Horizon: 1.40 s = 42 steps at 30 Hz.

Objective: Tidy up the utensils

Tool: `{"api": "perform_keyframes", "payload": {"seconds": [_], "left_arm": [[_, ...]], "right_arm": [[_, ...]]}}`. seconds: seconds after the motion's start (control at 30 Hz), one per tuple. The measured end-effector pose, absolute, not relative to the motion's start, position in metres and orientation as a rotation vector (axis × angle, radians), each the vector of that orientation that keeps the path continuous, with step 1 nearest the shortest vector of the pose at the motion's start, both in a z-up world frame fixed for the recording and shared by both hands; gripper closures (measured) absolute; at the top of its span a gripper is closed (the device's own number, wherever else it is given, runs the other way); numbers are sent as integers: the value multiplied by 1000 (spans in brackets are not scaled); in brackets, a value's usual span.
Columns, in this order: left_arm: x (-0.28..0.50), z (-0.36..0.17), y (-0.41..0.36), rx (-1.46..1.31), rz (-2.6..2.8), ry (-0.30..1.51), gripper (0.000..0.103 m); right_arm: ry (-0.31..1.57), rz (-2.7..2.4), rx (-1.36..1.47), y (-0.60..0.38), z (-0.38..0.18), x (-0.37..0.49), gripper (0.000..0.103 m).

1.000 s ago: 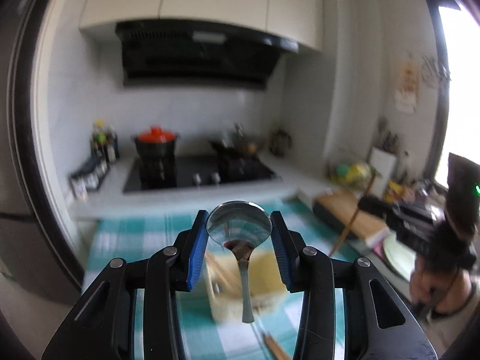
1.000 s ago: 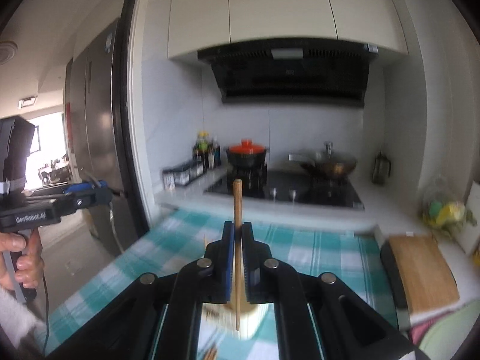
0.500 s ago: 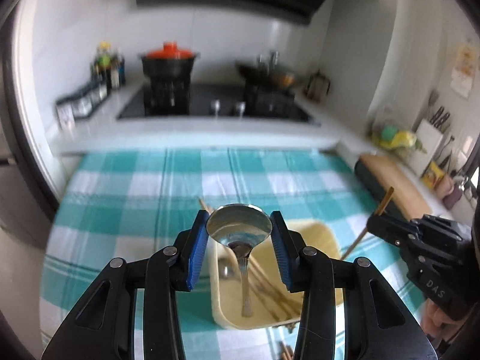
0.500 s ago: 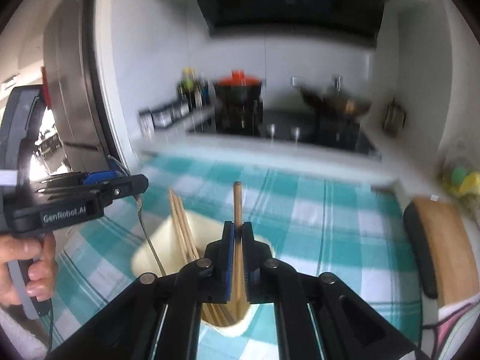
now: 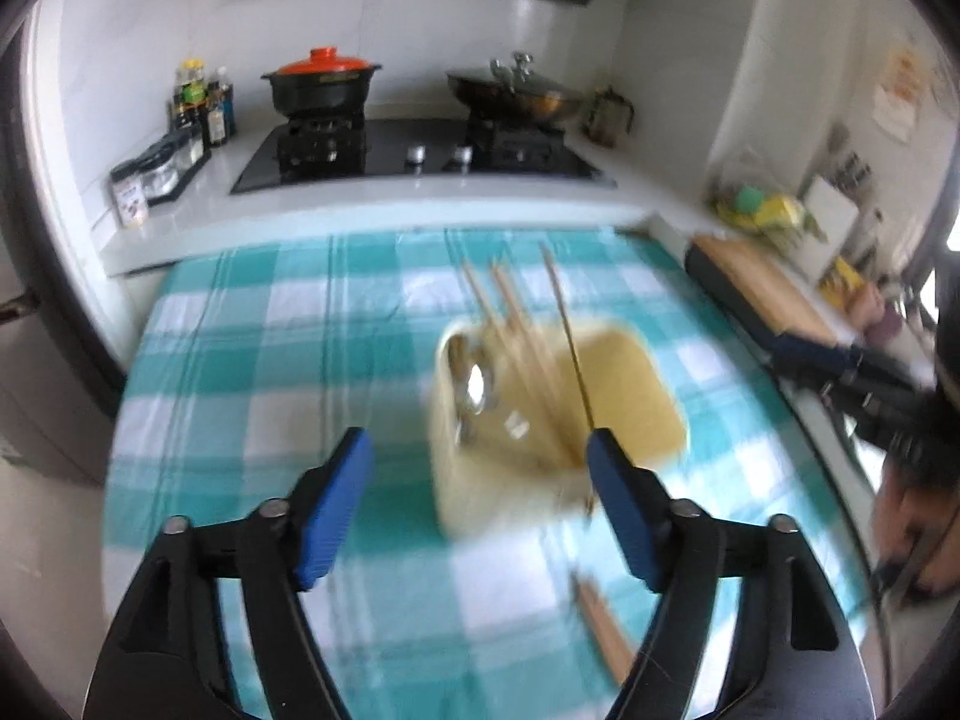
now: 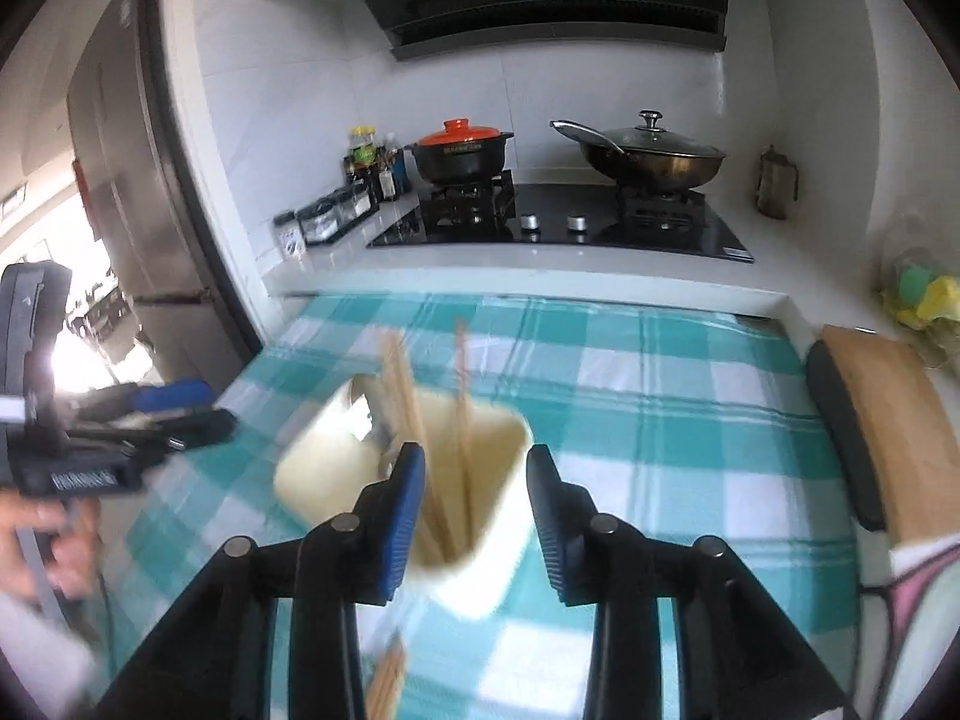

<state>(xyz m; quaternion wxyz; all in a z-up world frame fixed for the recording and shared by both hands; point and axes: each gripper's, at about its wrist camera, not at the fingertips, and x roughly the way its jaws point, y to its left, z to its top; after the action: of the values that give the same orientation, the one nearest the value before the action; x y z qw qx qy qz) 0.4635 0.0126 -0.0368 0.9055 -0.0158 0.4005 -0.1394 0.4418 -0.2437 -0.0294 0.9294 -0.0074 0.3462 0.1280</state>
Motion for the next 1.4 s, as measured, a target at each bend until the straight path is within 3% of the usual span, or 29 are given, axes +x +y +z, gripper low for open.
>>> {"api": "perform_keyframes", "payload": {"seconds": [0.1,0.3,0.47,0.7,1.1,1.4], "left_arm": [[413,-63,25,2,-305,892,19],[319,-150,21,-15,-265,967,19],[299,-194,-5,-75,-221,974,19],[298,-212,-20,-26,-129,904,18],[298,-219,-24,9,-120,924,4],[297,-216,-28,15,-100,922,2]], "right_arm": [[763,258,-69,-259,-52,392,55],[860,189,-141,-273,-143,292,55],[843,106,-98,-273,-190,242,55],[800,25,-62,-271,-212,231,55],[823,-69,1,-282,-218,233,55],[818,-90,3,-284,-218,234,55]]}}
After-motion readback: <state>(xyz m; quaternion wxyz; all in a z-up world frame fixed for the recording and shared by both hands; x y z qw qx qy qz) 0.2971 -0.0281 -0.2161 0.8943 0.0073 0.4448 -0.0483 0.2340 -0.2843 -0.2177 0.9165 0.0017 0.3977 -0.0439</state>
